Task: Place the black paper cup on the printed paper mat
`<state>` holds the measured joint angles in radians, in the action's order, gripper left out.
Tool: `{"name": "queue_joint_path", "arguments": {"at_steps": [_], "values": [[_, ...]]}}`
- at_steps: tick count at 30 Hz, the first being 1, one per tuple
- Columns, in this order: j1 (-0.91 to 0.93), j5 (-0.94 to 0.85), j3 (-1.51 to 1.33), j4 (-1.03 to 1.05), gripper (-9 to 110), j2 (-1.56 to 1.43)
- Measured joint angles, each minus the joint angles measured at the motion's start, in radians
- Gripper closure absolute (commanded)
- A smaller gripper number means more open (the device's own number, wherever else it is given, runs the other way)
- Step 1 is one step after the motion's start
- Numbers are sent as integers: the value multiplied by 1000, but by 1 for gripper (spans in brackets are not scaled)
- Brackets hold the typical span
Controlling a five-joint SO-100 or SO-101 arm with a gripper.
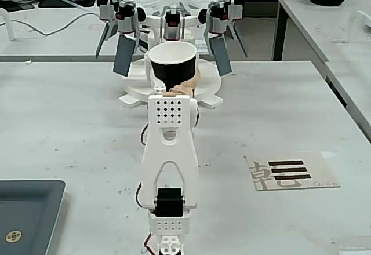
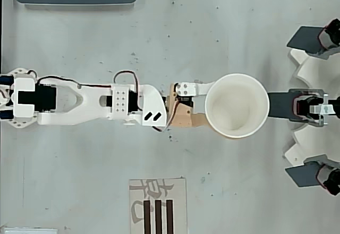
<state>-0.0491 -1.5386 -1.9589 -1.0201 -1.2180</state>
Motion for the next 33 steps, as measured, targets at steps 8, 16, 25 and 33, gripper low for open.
{"name": "queue_joint_path", "arguments": {"at_steps": [8,16,25,33], "values": [[32,-83,-129,-74,94,-40],[32,-83,-144,-83,93,-40],[28,-20,-241,-91,92,-114],[28,5,-387,-123,91,-218]]}}
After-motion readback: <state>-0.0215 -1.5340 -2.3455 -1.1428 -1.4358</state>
